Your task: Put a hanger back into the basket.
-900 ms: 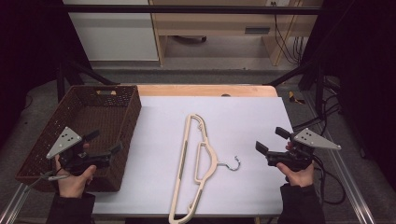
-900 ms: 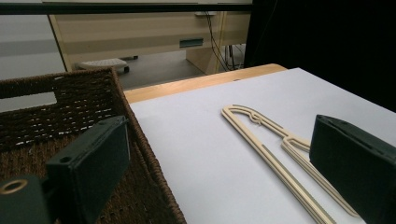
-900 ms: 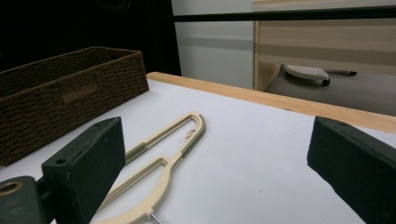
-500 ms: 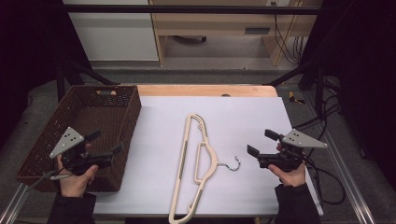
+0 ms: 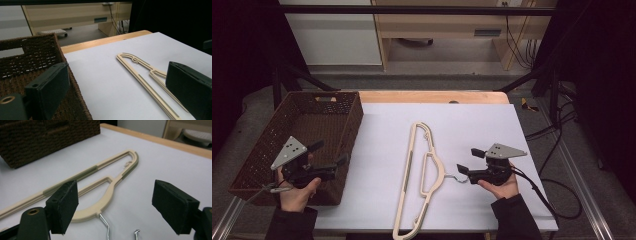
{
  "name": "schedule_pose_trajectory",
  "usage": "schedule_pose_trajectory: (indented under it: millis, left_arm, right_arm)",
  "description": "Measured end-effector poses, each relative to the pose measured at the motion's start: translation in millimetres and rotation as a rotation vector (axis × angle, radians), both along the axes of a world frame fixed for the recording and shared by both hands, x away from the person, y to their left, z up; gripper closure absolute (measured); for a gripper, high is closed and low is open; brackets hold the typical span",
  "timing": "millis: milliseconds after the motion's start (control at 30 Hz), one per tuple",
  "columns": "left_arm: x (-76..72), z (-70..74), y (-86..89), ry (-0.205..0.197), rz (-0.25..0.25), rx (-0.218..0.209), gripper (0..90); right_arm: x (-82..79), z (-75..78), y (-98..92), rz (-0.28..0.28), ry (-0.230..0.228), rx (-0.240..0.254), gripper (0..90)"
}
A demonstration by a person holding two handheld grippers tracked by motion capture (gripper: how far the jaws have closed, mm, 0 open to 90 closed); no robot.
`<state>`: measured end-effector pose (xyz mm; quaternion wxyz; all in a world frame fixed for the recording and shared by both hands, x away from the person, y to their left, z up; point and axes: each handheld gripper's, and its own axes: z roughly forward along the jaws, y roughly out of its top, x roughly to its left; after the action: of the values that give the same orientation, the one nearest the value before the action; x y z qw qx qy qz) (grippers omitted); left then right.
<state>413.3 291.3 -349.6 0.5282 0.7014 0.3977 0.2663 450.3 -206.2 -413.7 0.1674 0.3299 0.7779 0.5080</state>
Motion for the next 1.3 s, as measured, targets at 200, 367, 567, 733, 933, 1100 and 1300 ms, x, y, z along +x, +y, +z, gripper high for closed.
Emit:
schedule_pose_trajectory:
  millis: [200, 367, 567, 733, 933, 1100, 1300]
  left_arm:
    - [0.6, -0.8, -5.3, 0.003, -0.012, 0.013, 4.8]
    - [1.7, -2.8, -7.8, 0.009, -0.016, 0.016, 4.8]
    - [2.3, -4.6, -12.1, 0.013, -0.023, 0.027, 4.8]
    - [2.7, -5.7, -15.4, 0.015, -0.031, 0.037, 4.8]
    - [2.9, -7.1, -18.8, 0.021, -0.041, 0.050, 4.8]
    - [3.1, -8.9, -21.8, 0.025, -0.046, 0.050, 4.8]
    - [4.4, -11.5, -26.7, 0.037, -0.061, 0.067, 4.8]
  right_arm:
    - [6.2, -14.7, 10.1, 0.025, 0.040, -0.037, 27.9]
    - [11.3, -28.4, 18.4, 0.048, 0.075, -0.081, 37.2]
    - [17.9, -46.9, 26.4, 0.060, 0.120, -0.149, 47.8]
    - [21.1, -54.0, 28.6, 0.073, 0.142, -0.170, 54.9]
    - [23.3, -63.3, 30.8, 0.090, 0.174, -0.207, 66.7]
    - [24.0, -65.0, 29.7, 0.099, 0.189, -0.208, 72.4]
    - [26.8, -69.2, 23.1, 0.111, 0.218, -0.187, 79.3]
